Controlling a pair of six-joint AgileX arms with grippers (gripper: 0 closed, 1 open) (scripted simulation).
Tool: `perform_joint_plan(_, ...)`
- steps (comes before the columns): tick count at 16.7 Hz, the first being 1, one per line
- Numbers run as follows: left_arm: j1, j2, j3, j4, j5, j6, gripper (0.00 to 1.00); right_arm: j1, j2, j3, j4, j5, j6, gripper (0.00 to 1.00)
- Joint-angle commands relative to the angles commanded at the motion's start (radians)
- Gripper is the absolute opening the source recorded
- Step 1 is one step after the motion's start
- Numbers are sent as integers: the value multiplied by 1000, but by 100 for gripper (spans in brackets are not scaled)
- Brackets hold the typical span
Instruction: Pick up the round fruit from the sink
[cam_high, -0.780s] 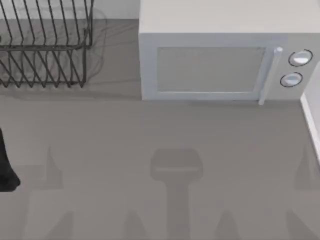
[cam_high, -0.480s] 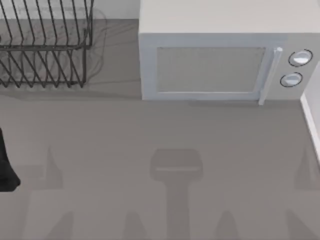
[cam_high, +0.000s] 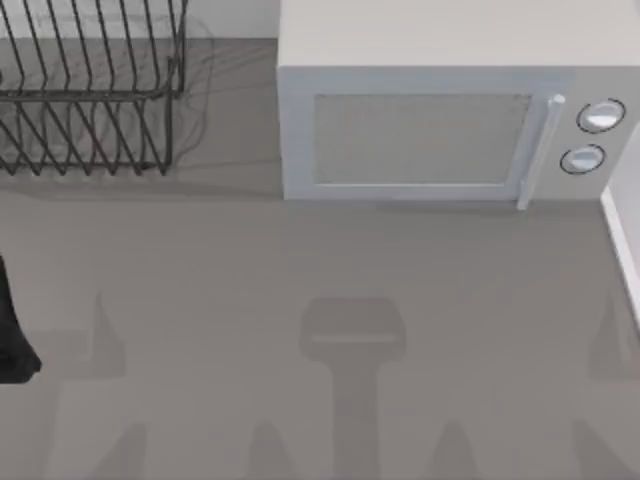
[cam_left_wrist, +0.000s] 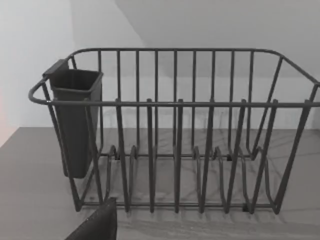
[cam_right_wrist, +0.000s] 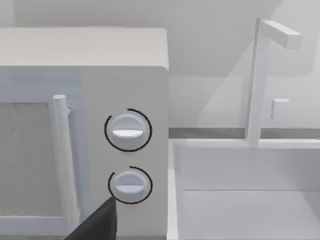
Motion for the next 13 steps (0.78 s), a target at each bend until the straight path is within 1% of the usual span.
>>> perform_joint_plan(13,0,0,0,0,0,0,100,-4,30,24,-15,0,-3,100)
